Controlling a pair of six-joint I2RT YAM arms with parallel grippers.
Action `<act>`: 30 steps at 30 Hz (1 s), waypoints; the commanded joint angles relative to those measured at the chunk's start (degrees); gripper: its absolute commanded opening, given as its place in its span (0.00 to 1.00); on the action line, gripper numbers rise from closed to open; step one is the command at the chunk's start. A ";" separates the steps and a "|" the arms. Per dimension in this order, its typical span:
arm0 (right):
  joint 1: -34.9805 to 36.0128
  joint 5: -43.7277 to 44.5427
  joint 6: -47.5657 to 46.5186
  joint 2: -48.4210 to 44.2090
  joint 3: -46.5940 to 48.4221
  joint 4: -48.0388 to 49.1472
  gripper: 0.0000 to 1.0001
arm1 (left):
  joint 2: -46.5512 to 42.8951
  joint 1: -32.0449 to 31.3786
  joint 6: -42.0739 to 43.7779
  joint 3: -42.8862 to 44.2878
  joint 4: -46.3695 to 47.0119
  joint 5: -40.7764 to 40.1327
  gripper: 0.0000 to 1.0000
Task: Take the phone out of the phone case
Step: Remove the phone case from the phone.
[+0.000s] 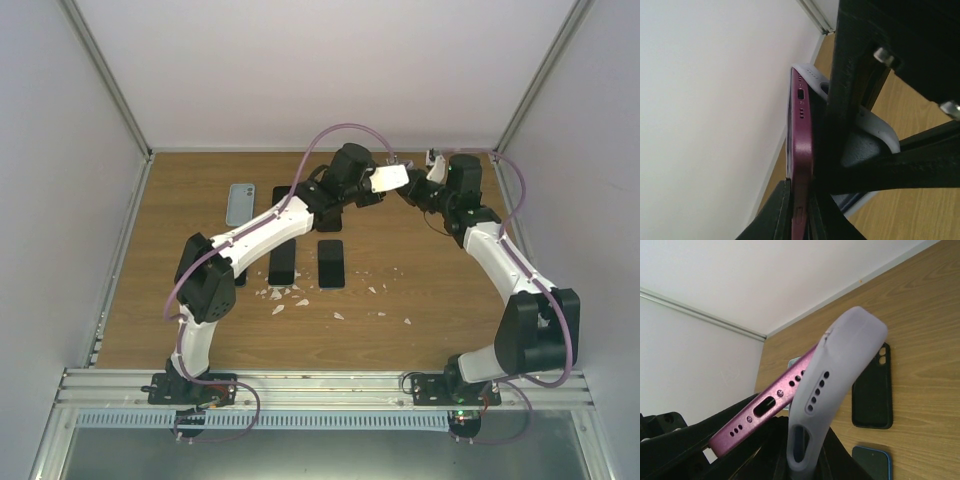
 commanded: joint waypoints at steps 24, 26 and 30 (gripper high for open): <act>8.53 -22.10 -10.05 -3.74 5.79 4.84 0.00 | 3.66 3.35 -9.22 -0.72 7.28 -2.64 0.21; 8.69 -22.10 -10.61 -3.72 6.01 4.49 0.00 | 4.32 3.12 -7.76 -0.77 7.22 -2.66 0.22; 8.71 -22.60 -10.87 -3.90 6.01 4.61 0.00 | 5.51 3.03 -4.24 -1.47 9.06 -4.59 0.23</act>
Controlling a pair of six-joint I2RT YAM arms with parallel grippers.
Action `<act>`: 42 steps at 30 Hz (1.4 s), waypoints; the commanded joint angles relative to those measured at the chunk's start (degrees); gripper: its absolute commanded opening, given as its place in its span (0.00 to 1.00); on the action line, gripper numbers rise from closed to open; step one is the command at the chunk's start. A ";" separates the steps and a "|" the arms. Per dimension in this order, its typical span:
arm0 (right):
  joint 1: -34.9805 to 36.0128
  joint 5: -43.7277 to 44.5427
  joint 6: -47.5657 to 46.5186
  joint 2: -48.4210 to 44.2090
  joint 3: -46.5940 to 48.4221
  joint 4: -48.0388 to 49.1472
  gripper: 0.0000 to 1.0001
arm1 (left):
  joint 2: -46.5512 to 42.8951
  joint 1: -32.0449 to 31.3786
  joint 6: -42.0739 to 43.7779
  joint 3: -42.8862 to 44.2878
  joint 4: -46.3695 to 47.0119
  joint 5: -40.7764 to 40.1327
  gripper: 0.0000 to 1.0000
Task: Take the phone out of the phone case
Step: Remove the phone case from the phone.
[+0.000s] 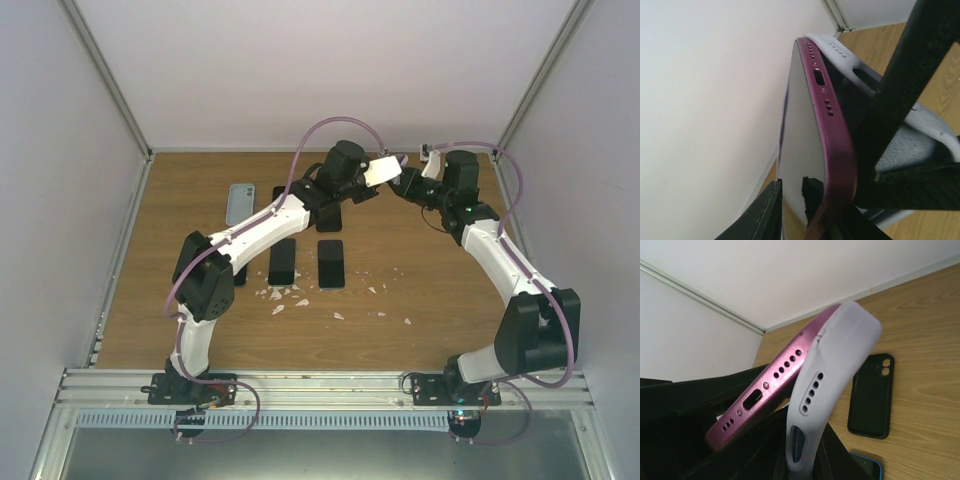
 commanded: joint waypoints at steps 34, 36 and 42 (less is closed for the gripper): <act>2.65 -17.12 -3.12 -3.92 -5.30 3.82 0.01 | -2.19 10.07 -20.10 5.64 7.99 10.31 0.00; 2.41 -17.06 -2.63 -3.75 -5.66 3.91 0.00 | -2.66 10.17 -20.15 5.84 8.36 10.90 0.00; 1.36 -16.64 -2.79 -3.49 -6.59 4.00 0.00 | -4.18 10.30 -18.72 6.01 9.90 14.01 0.00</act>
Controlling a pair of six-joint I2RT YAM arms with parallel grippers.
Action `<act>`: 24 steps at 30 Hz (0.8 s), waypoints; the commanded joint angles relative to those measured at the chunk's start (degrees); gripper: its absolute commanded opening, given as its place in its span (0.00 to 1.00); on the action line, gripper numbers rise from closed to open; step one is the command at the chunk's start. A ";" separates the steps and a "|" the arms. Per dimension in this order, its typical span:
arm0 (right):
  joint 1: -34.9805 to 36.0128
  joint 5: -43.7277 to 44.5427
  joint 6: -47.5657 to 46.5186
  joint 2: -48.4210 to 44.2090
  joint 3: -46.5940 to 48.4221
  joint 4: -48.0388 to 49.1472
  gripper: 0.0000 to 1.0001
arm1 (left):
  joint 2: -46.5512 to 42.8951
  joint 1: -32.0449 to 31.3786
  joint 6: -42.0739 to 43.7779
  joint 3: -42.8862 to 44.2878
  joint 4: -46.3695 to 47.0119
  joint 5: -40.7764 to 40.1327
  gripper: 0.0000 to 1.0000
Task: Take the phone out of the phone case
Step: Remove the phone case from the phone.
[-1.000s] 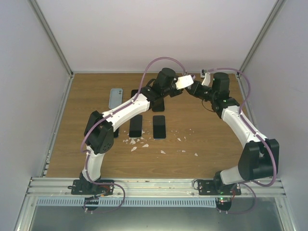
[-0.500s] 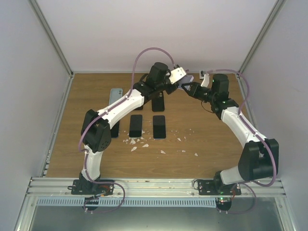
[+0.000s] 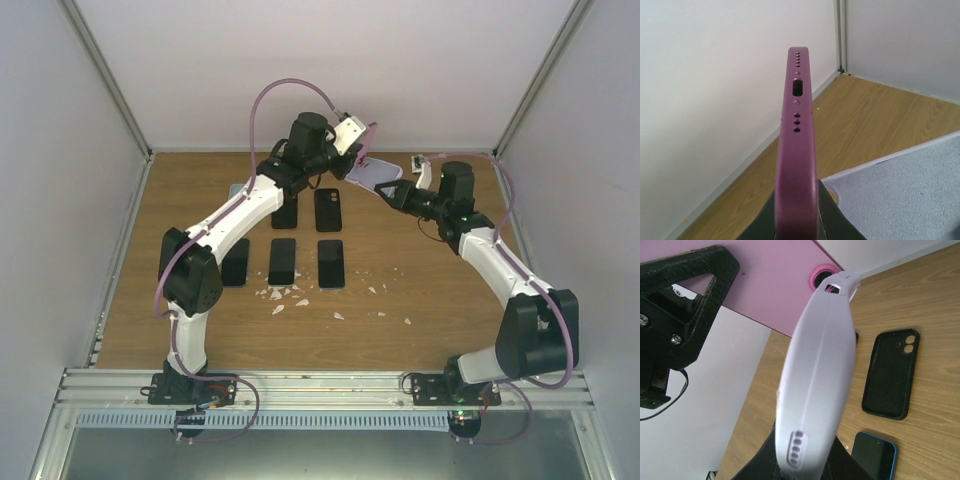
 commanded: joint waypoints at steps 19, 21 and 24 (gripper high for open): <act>-7.92 -11.73 -2.19 -1.65 -3.41 -0.17 0.01 | -15.21 4.10 0.01 -2.27 6.91 26.94 0.00; -8.86 -11.94 -2.21 -1.70 -3.41 -0.22 0.00 | -16.88 4.12 -0.69 -4.09 7.00 31.22 0.00; -11.09 -12.13 -2.33 -2.19 -3.59 -0.31 0.00 | -20.10 3.67 3.47 -8.12 6.46 35.45 0.00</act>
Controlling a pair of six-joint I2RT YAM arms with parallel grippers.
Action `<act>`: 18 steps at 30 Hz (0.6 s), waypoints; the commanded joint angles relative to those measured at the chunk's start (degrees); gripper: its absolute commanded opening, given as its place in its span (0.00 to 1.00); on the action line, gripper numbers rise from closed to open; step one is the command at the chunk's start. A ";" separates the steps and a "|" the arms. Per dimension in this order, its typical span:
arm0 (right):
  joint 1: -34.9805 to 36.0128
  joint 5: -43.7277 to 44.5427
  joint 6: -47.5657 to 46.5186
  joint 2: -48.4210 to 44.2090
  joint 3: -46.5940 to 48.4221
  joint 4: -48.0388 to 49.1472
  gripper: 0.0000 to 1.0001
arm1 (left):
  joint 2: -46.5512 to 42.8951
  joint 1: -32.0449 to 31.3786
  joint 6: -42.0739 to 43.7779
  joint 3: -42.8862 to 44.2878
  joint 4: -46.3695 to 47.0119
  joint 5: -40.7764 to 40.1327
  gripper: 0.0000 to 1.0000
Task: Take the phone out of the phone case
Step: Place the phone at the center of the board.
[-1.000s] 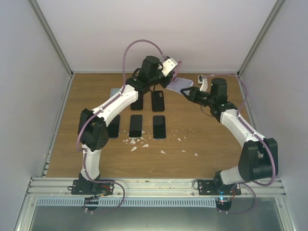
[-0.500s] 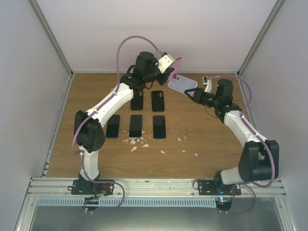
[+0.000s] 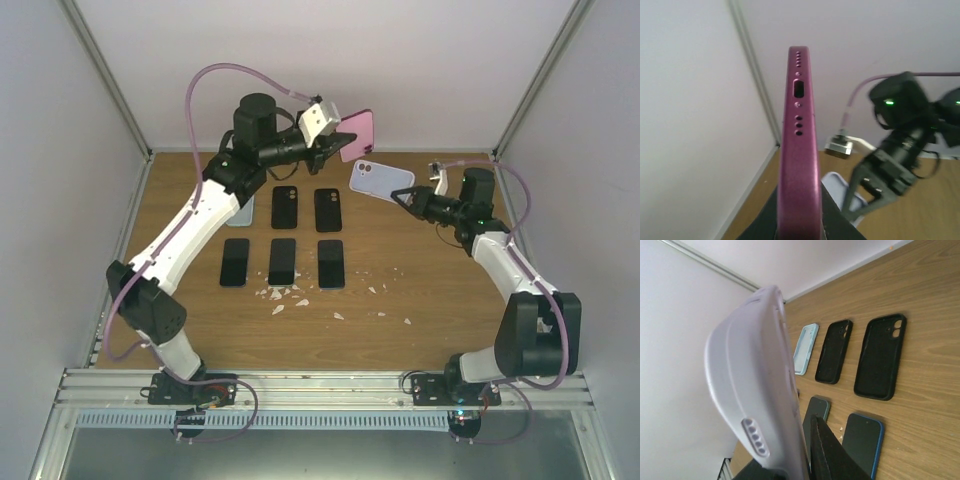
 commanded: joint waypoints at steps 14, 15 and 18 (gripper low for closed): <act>-11.82 -2.82 3.53 -5.80 -2.20 3.89 0.00 | -22.35 -12.24 66.95 -48.32 13.73 2.65 0.00; -11.86 -2.81 3.66 -6.06 -2.41 4.08 0.01 | -22.42 -12.59 68.78 -49.79 14.96 2.34 0.00; -11.86 -2.81 3.89 -6.41 -2.89 4.63 0.01 | -21.59 -13.33 71.79 -52.33 18.28 1.75 0.00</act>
